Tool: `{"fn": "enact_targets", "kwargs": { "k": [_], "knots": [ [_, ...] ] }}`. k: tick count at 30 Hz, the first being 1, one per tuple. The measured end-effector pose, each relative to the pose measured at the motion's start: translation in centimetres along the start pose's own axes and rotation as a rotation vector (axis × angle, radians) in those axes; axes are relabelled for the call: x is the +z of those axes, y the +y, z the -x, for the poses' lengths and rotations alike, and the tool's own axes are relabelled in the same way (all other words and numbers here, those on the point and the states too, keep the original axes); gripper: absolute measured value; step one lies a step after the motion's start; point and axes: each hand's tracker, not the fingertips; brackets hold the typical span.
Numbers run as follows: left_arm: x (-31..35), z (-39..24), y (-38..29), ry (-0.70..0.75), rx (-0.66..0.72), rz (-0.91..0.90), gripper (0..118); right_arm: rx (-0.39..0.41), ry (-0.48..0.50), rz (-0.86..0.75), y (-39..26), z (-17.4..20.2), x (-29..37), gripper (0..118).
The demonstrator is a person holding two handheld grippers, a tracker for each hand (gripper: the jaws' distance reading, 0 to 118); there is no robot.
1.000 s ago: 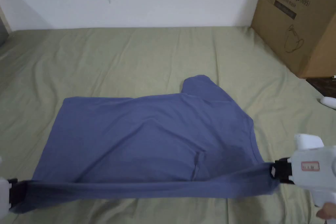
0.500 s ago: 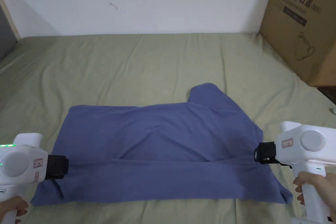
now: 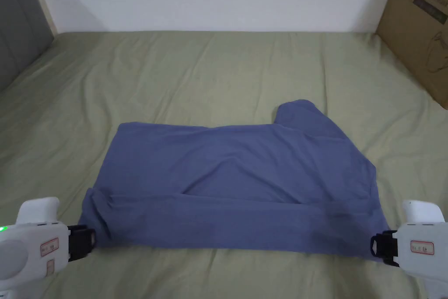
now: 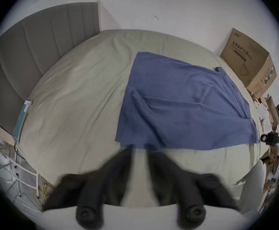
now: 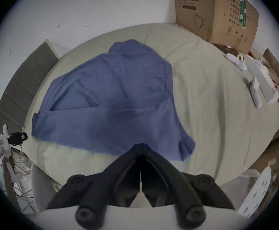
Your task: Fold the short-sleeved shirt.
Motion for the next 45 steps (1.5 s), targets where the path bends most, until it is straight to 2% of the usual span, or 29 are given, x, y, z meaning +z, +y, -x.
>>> {"fn": "enact_targets", "kwargs": {
  "k": [1, 2, 4, 5, 6, 7, 8, 9, 11, 12, 15, 17, 19, 21, 22, 23, 24, 25, 26, 27, 28, 32, 35, 39, 42, 45],
  "knots": [
    [-0.5, 0.1, 0.5, -0.009, 0.007, 0.010, 97, -0.011, 0.004, 0.001, -0.2, -0.1, -0.1, 0],
    [-1.3, 0.2, 0.6, -0.010, 0.012, 0.003, 104, -0.025, 0.006, 0.002, -0.4, -0.2, -0.1, 0],
    [-2.7, 0.2, 1.0, 0.022, 0.008, 0.021, 100, -0.039, 0.007, 0.010, -0.7, -0.3, -0.2, 0],
    [-3.4, -0.1, 1.3, 0.033, -0.006, 0.047, 91, -0.042, 0.006, 0.009, -0.9, -0.4, -0.1, 0],
    [-4.6, 0.1, 1.1, 0.027, -0.011, 0.079, 48, -0.041, 0.005, 0.011, -1.1, -0.4, 0.0, 0],
    [-5.4, 0.3, 0.7, 0.008, 0.010, 0.125, 11, -0.038, 0.002, 0.015, -1.3, -0.4, 0.0, 0],
    [-6.4, 0.6, 0.3, -0.013, 0.042, 0.181, 8, -0.034, -0.007, 0.021, -1.5, -0.5, 0.0, 0],
    [-5.7, 0.6, 0.1, -0.038, 0.063, 0.095, 7, -0.029, -0.012, 0.025, -1.7, -0.5, 0.1, 1],
    [-5.0, 0.8, 0.6, -0.022, 0.060, 0.106, 7, -0.034, -0.010, 0.028, -2.0, -0.8, 0.5, 6],
    [-5.0, 0.9, 0.9, -0.031, 0.062, 0.107, 7, -0.049, -0.005, 0.018, -2.0, -0.9, 0.7, 10],
    [-4.7, 1.0, 1.2, -0.036, 0.051, 0.114, 7, -0.043, -0.004, -0.007, -0.9, -1.3, 0.9, 68],
    [-4.3, 0.4, 1.2, -0.031, 0.028, 0.110, 7, -0.056, -0.035, -0.035, 0.1, -1.8, 0.5, 73],
    [-4.1, 0.3, 1.3, -0.022, 0.005, 0.107, 7, -0.094, -0.060, -0.019, 0.9, -2.9, -1.6, 73],
    [-4.0, 0.1, 1.3, -0.022, 0.000, 0.110, 7, -0.156, -0.045, 0.143, 1.0, -4.3, -4.8, 70],
    [-3.9, 0.1, 1.3, -0.023, 0.000, 0.110, 7, -0.149, -0.050, 0.172, 0.9, -4.7, -6.1, 62],
    [-3.8, 0.2, 1.3, -0.024, -0.001, 0.110, 7, -0.068, -0.107, 0.136, 0.4, -4.0, -6.0, 58],
    [-3.6, 0.3, 1.3, -0.026, -0.001, 0.110, 7, -0.023, -0.106, 0.118, 0.9, -3.0, -5.0, 47],
    [-3.3, 0.0, 1.3, -0.024, -0.006, 0.110, 7, -0.008, -0.110, 0.105, 1.4, -2.4, -4.3, 13],
    [-2.9, -0.1, 1.3, -0.023, -0.017, 0.100, 7, -0.025, -0.068, 0.087, 1.7, -2.4, -4.3, 3],
    [-2.5, -0.2, 1.4, -0.014, -0.027, 0.079, 7, -0.049, -0.081, 0.095, 1.7, -1.5, -3.4, 3],
    [-2.1, -0.3, 1.5, -0.013, -0.040, 0.075, 7, -0.006, -0.111, 0.110, 1.8, -1.3, -3.4, 3],
    [-0.4, -0.7, 1.7, -0.005, -0.095, 0.063, 7, 0.019, -0.100, 0.071, 1.5, -1.7, -1.5, 3],
    [1.1, -0.3, 1.5, -0.005, -0.111, 0.053, 6, -0.083, -0.002, 0.035, 1.5, -3.0, 1.1, 3],
    [3.4, 0.3, -0.5, 0.009, -0.118, 0.054, 6, -0.053, -0.031, 0.023, -0.3, -3.5, 3.7, 3],
    [3.3, 0.7, -3.3, 0.034, -0.123, 0.103, 6, -0.088, -0.015, 0.090, -2.9, -4.3, 3.1, 3],
    [0.8, 1.2, -5.7, 0.072, -0.163, 0.197, 7, -0.072, -0.049, 0.186, -5.2, -4.4, 0.4, 3]
  ]
}}
